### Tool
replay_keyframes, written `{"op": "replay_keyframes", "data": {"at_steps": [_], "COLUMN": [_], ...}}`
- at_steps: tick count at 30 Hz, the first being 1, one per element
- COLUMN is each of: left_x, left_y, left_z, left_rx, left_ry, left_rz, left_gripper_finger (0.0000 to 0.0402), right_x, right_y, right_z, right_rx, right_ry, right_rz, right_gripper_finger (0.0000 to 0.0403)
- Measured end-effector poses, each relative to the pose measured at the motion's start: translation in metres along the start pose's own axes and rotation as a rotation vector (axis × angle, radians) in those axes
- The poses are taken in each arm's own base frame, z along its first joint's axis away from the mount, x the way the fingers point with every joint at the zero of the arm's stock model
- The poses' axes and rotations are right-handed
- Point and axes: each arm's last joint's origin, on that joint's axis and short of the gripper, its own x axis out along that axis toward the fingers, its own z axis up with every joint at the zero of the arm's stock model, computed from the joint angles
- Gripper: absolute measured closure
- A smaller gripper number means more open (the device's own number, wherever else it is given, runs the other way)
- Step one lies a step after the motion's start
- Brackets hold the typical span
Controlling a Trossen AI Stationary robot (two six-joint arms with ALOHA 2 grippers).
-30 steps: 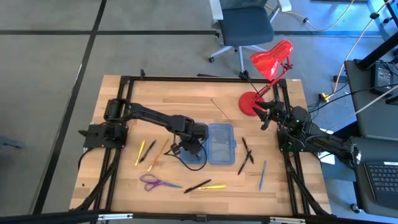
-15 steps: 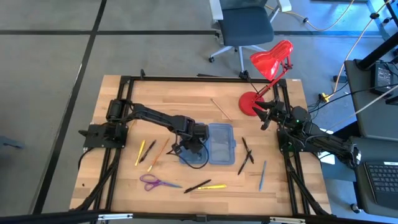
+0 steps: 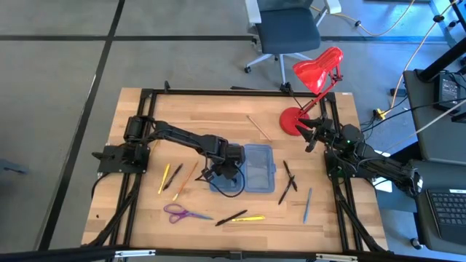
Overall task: Pick & place school supplies into a supply box
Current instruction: Put the pink pencil into the blue supply box
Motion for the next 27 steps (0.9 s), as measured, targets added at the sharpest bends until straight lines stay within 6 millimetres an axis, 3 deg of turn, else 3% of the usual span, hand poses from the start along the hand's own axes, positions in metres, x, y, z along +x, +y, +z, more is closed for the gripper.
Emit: {"op": "replay_keyframes", "data": {"at_steps": [3,9,14,18,23,27], "left_x": [-0.010,-0.054,-0.078,-0.084,-0.083,-0.081], "left_y": [0.002,0.017,0.024,0.025,0.024,0.016], "left_z": [0.002,-0.002,-0.010,-0.011,-0.013,-0.021], "left_rx": [0.001,-0.091,-0.306,-0.543,-0.561,-0.607], "left_ry": [-0.009,-0.056,-0.129,-0.174,-0.139,-0.009], "left_rz": [0.021,0.162,0.212,0.216,0.233,0.213], "left_gripper_finger": [0.0271,0.0259,0.0262,0.0262,0.0263,0.0263], "right_x": [0.000,0.000,0.000,0.000,0.000,0.000], "right_y": [0.000,0.000,0.000,0.000,0.000,0.000], "right_z": [0.000,0.000,0.000,0.000,0.000,0.000], "right_rx": [0.000,0.000,0.000,-0.001,0.000,0.000], "right_ry": [0.000,0.000,-0.001,0.000,0.000,0.000], "right_rz": [0.000,0.000,0.000,0.000,0.000,0.000], "right_gripper_finger": [0.0236,0.0236,0.0236,0.0236,0.0236,0.0236]}}
